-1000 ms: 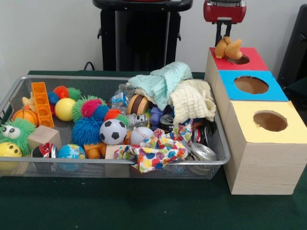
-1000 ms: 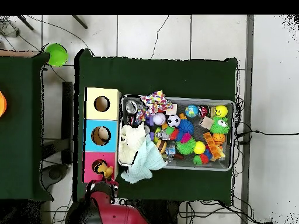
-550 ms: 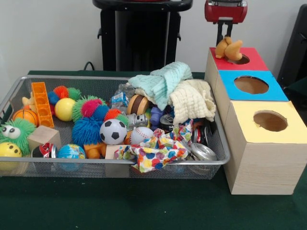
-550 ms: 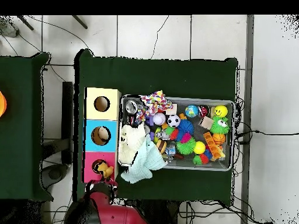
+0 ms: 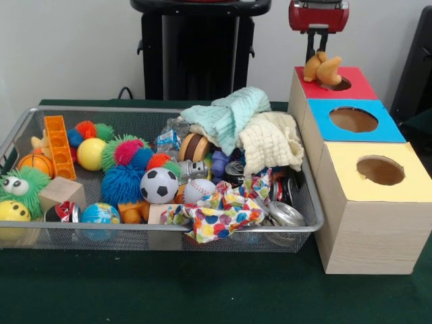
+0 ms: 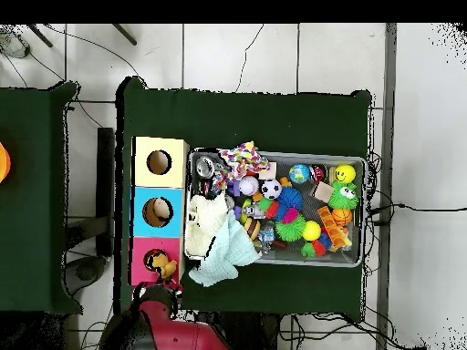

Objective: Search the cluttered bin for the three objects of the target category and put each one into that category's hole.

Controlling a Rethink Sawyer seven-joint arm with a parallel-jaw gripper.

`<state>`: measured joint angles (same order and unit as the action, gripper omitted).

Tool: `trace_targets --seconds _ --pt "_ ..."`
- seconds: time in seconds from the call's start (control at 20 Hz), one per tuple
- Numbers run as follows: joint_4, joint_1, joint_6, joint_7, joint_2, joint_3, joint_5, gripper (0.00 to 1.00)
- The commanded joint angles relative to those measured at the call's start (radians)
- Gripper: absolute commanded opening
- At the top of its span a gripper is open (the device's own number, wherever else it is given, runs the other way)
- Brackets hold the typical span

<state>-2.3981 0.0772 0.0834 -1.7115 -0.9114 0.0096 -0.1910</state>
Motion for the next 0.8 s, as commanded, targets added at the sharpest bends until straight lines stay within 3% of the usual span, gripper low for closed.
trace_targets --seconds 0.05,0.55,0.8 --pt "0.003 -0.015 0.039 -0.224 0.037 0.058 0.01 0.0" --pt "0.049 0.057 0.018 -0.229 0.056 0.033 -0.039 0.0" --pt "0.057 0.058 0.024 -0.235 0.063 0.043 -0.039 0.0"
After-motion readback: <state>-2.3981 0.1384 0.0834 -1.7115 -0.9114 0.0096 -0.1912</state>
